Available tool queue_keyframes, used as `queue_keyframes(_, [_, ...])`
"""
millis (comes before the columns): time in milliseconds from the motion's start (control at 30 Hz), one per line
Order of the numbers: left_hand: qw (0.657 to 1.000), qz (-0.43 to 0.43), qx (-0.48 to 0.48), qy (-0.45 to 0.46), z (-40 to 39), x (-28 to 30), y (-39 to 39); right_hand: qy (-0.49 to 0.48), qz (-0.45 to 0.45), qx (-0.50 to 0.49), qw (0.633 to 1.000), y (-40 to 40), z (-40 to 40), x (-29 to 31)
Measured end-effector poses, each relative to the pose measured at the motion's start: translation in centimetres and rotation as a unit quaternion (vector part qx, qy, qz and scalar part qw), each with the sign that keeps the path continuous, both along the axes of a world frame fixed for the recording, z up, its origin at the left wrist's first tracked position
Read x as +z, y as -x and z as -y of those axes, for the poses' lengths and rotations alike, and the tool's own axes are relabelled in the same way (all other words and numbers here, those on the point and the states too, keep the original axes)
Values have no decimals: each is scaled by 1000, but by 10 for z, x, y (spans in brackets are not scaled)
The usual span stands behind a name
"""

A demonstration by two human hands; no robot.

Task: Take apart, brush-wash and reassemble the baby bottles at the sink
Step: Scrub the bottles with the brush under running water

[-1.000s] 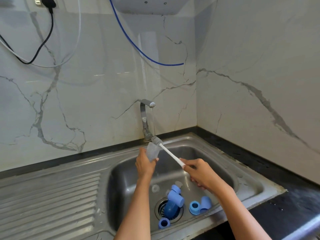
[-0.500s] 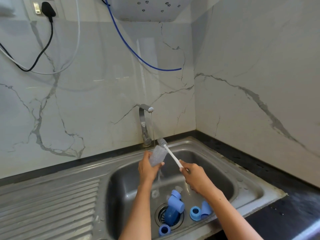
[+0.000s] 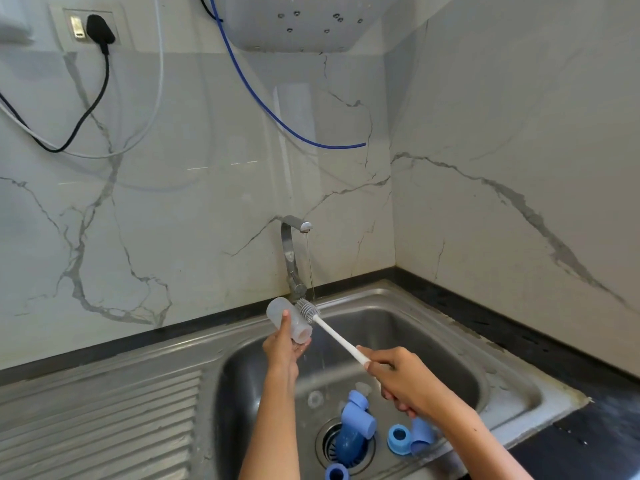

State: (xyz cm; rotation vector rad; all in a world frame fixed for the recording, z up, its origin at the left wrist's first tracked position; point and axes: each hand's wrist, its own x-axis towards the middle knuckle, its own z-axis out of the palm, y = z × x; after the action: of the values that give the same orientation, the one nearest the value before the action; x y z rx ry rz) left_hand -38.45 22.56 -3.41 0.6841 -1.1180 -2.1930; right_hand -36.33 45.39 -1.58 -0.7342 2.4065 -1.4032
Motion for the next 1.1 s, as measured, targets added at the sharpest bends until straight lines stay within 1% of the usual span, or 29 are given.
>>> queue_keyframes(100, [996, 19, -77, 50, -11, -5, 2, 3, -36, -19, 999, -1, 14, -1])
queue_keyframes(167, [992, 26, -107, 64, -19, -7, 4, 5, -42, -30, 999, 2, 22, 0])
queue_keyframes(233, [994, 30, -88, 58, -19, -7, 4, 0, -28, -24, 999, 4, 19, 1])
queue_keyframes(367, [1000, 27, -4, -3, -7, -1, -2, -3, 36, 13, 999, 5, -1, 0])
queue_keyframes(433, [1000, 25, 3, -7, -3, 2, -2, 1, 45, 15, 999, 5, -4, -1])
queue_keyframes(533, [999, 28, -38, 4, -4, 1, -2, 4, 6, 6, 1000, 3, 3, 1])
queue_keyframes(667, [993, 51, -92, 51, -11, -8, 4, -5, -47, -18, 999, 3, 21, 1])
queue_keyframes(733, [993, 49, -91, 49, -12, -9, 6, -8, -40, -25, 999, 6, 23, 2])
queue_keyframes(867, [998, 27, -64, -12, 2, -9, -1, -14, 33, -4, 999, 13, 2, 0])
queue_keyframes(933, [997, 17, -70, -24, 5, -8, -2, -9, 48, 2, 999, 11, -2, -1])
queue_keyframes(1100, [989, 4, -146, 6, -14, -5, 0, 7, -3, -41, 999, 10, 16, -1])
